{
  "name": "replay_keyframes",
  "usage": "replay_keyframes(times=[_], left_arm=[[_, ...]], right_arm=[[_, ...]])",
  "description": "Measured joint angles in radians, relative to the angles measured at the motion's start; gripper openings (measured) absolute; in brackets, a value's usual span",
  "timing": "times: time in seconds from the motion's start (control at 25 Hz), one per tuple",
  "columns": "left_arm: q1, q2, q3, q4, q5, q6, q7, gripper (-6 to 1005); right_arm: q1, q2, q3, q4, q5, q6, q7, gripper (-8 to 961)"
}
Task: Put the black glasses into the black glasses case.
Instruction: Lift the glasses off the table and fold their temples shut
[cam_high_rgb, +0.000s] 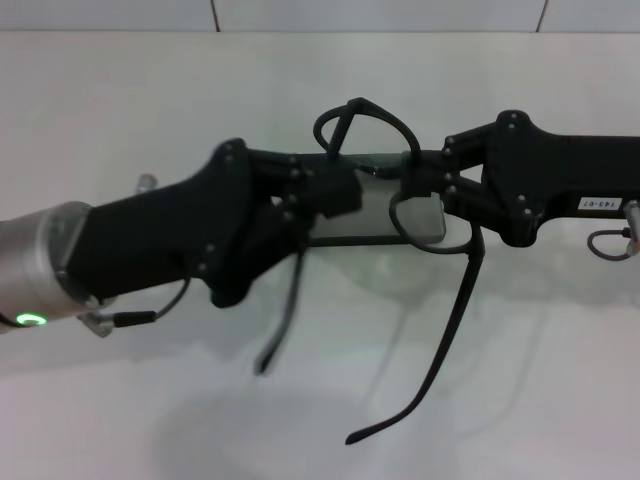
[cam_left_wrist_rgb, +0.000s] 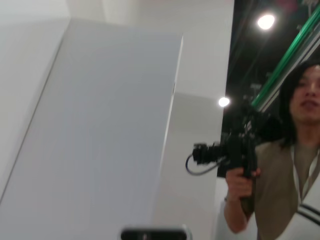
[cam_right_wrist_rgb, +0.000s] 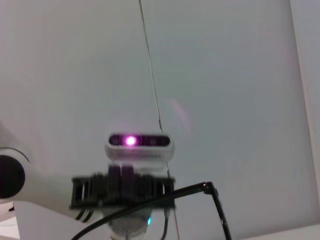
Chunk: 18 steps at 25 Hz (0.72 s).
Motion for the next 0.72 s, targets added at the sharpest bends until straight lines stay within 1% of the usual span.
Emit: replay_keyframes(times=[0.16, 0.32, 0.56, 0.72], left_arm=[[-0.032, -0.004, 0.009, -0.036, 0.027, -0.014, 0.004, 28], [-0.06, -0.004, 0.013, -0.079, 0.031, -0.014, 0.022, 28], [-0.066, -0.005, 0.013, -0.086, 0.034, -0.041, 0.031, 28], [-0.065, -0.006, 0.012, -0.089, 0.031, -0.09, 0.026, 28]], right_arm=[[0.01, 0.003, -0.003, 0.022, 0.028, 0.0, -0.031, 69], [0.04, 0.003, -0.009, 0.081, 0.057, -0.001, -0.06, 70], [0.09, 0.006, -0.015, 0.159, 0.069, -0.003, -0.086, 70], [0.104, 0.006, -0.037, 0.171, 0.08, -0.003, -0.093, 70]])
